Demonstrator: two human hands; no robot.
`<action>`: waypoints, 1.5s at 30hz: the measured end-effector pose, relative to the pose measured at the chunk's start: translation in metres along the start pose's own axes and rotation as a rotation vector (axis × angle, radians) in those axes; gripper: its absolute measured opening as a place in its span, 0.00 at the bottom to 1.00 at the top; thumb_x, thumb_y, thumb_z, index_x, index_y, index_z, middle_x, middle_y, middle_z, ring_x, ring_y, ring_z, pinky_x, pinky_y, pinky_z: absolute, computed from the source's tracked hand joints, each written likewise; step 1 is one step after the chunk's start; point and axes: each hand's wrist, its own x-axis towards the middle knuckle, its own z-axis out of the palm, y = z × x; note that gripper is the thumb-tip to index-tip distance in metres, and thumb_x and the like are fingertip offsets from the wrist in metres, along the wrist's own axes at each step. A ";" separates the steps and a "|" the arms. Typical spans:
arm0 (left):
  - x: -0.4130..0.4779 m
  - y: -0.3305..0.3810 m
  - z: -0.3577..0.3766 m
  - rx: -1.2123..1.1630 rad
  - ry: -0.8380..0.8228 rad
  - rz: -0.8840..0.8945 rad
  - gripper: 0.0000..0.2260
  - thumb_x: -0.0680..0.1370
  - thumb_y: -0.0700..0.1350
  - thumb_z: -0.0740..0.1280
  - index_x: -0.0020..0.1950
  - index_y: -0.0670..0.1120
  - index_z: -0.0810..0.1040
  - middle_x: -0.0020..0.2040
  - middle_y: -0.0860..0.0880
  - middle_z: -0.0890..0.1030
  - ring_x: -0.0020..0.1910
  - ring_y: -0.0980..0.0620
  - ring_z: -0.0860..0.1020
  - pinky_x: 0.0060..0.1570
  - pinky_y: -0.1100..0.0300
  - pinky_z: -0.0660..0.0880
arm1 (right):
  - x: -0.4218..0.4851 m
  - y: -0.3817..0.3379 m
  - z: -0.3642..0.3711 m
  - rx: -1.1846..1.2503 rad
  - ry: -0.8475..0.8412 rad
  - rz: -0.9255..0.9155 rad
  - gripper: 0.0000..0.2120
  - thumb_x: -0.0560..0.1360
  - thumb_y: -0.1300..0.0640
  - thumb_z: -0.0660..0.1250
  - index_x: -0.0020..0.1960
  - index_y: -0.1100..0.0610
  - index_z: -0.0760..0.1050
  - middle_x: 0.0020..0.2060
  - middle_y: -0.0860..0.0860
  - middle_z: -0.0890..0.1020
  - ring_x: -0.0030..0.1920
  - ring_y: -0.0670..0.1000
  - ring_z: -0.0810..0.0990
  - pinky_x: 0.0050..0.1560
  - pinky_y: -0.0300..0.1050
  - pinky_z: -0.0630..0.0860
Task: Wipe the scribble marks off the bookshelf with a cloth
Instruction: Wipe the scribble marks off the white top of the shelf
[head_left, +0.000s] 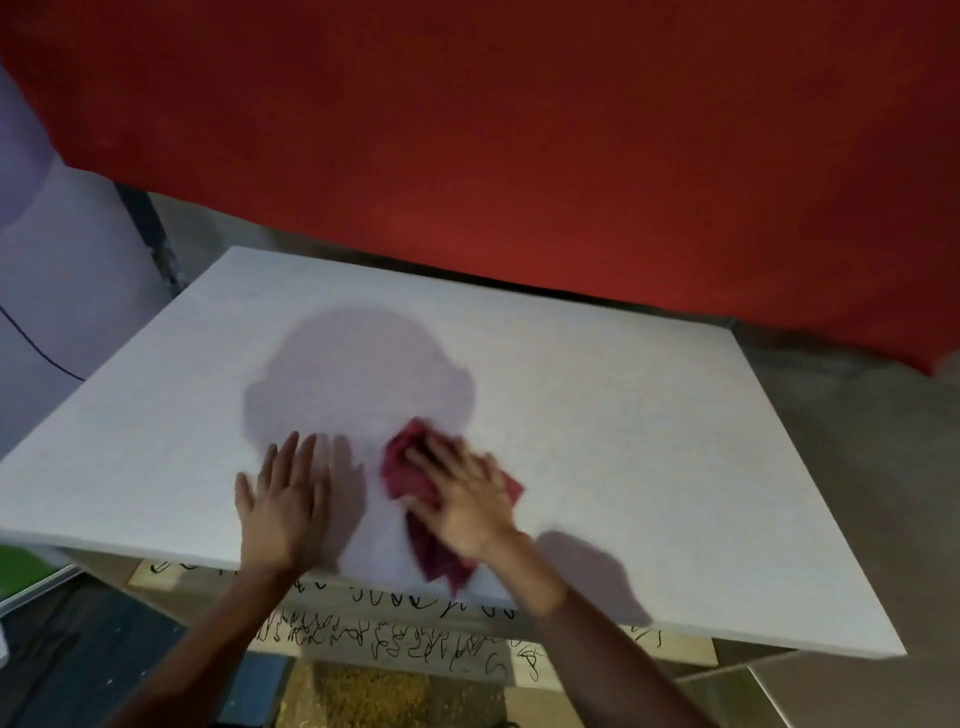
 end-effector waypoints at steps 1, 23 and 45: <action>0.000 -0.003 0.003 0.051 -0.027 0.012 0.39 0.73 0.63 0.37 0.76 0.43 0.61 0.77 0.44 0.60 0.77 0.44 0.54 0.73 0.41 0.44 | -0.005 0.039 -0.001 0.018 -0.039 0.120 0.36 0.71 0.28 0.37 0.76 0.38 0.50 0.76 0.40 0.48 0.76 0.49 0.48 0.74 0.56 0.46; 0.004 -0.009 0.015 0.203 -0.025 0.022 0.32 0.76 0.58 0.39 0.76 0.47 0.62 0.77 0.48 0.61 0.76 0.47 0.56 0.73 0.43 0.48 | -0.110 0.117 -0.031 -0.019 0.060 0.445 0.31 0.76 0.39 0.41 0.76 0.48 0.59 0.74 0.48 0.64 0.73 0.52 0.64 0.72 0.59 0.59; -0.002 0.000 0.014 0.049 0.095 -0.085 0.31 0.77 0.57 0.43 0.73 0.44 0.68 0.75 0.45 0.65 0.76 0.47 0.59 0.73 0.49 0.47 | 0.080 0.224 -0.048 0.077 0.172 0.739 0.28 0.77 0.50 0.62 0.75 0.54 0.61 0.73 0.57 0.65 0.72 0.59 0.63 0.72 0.55 0.57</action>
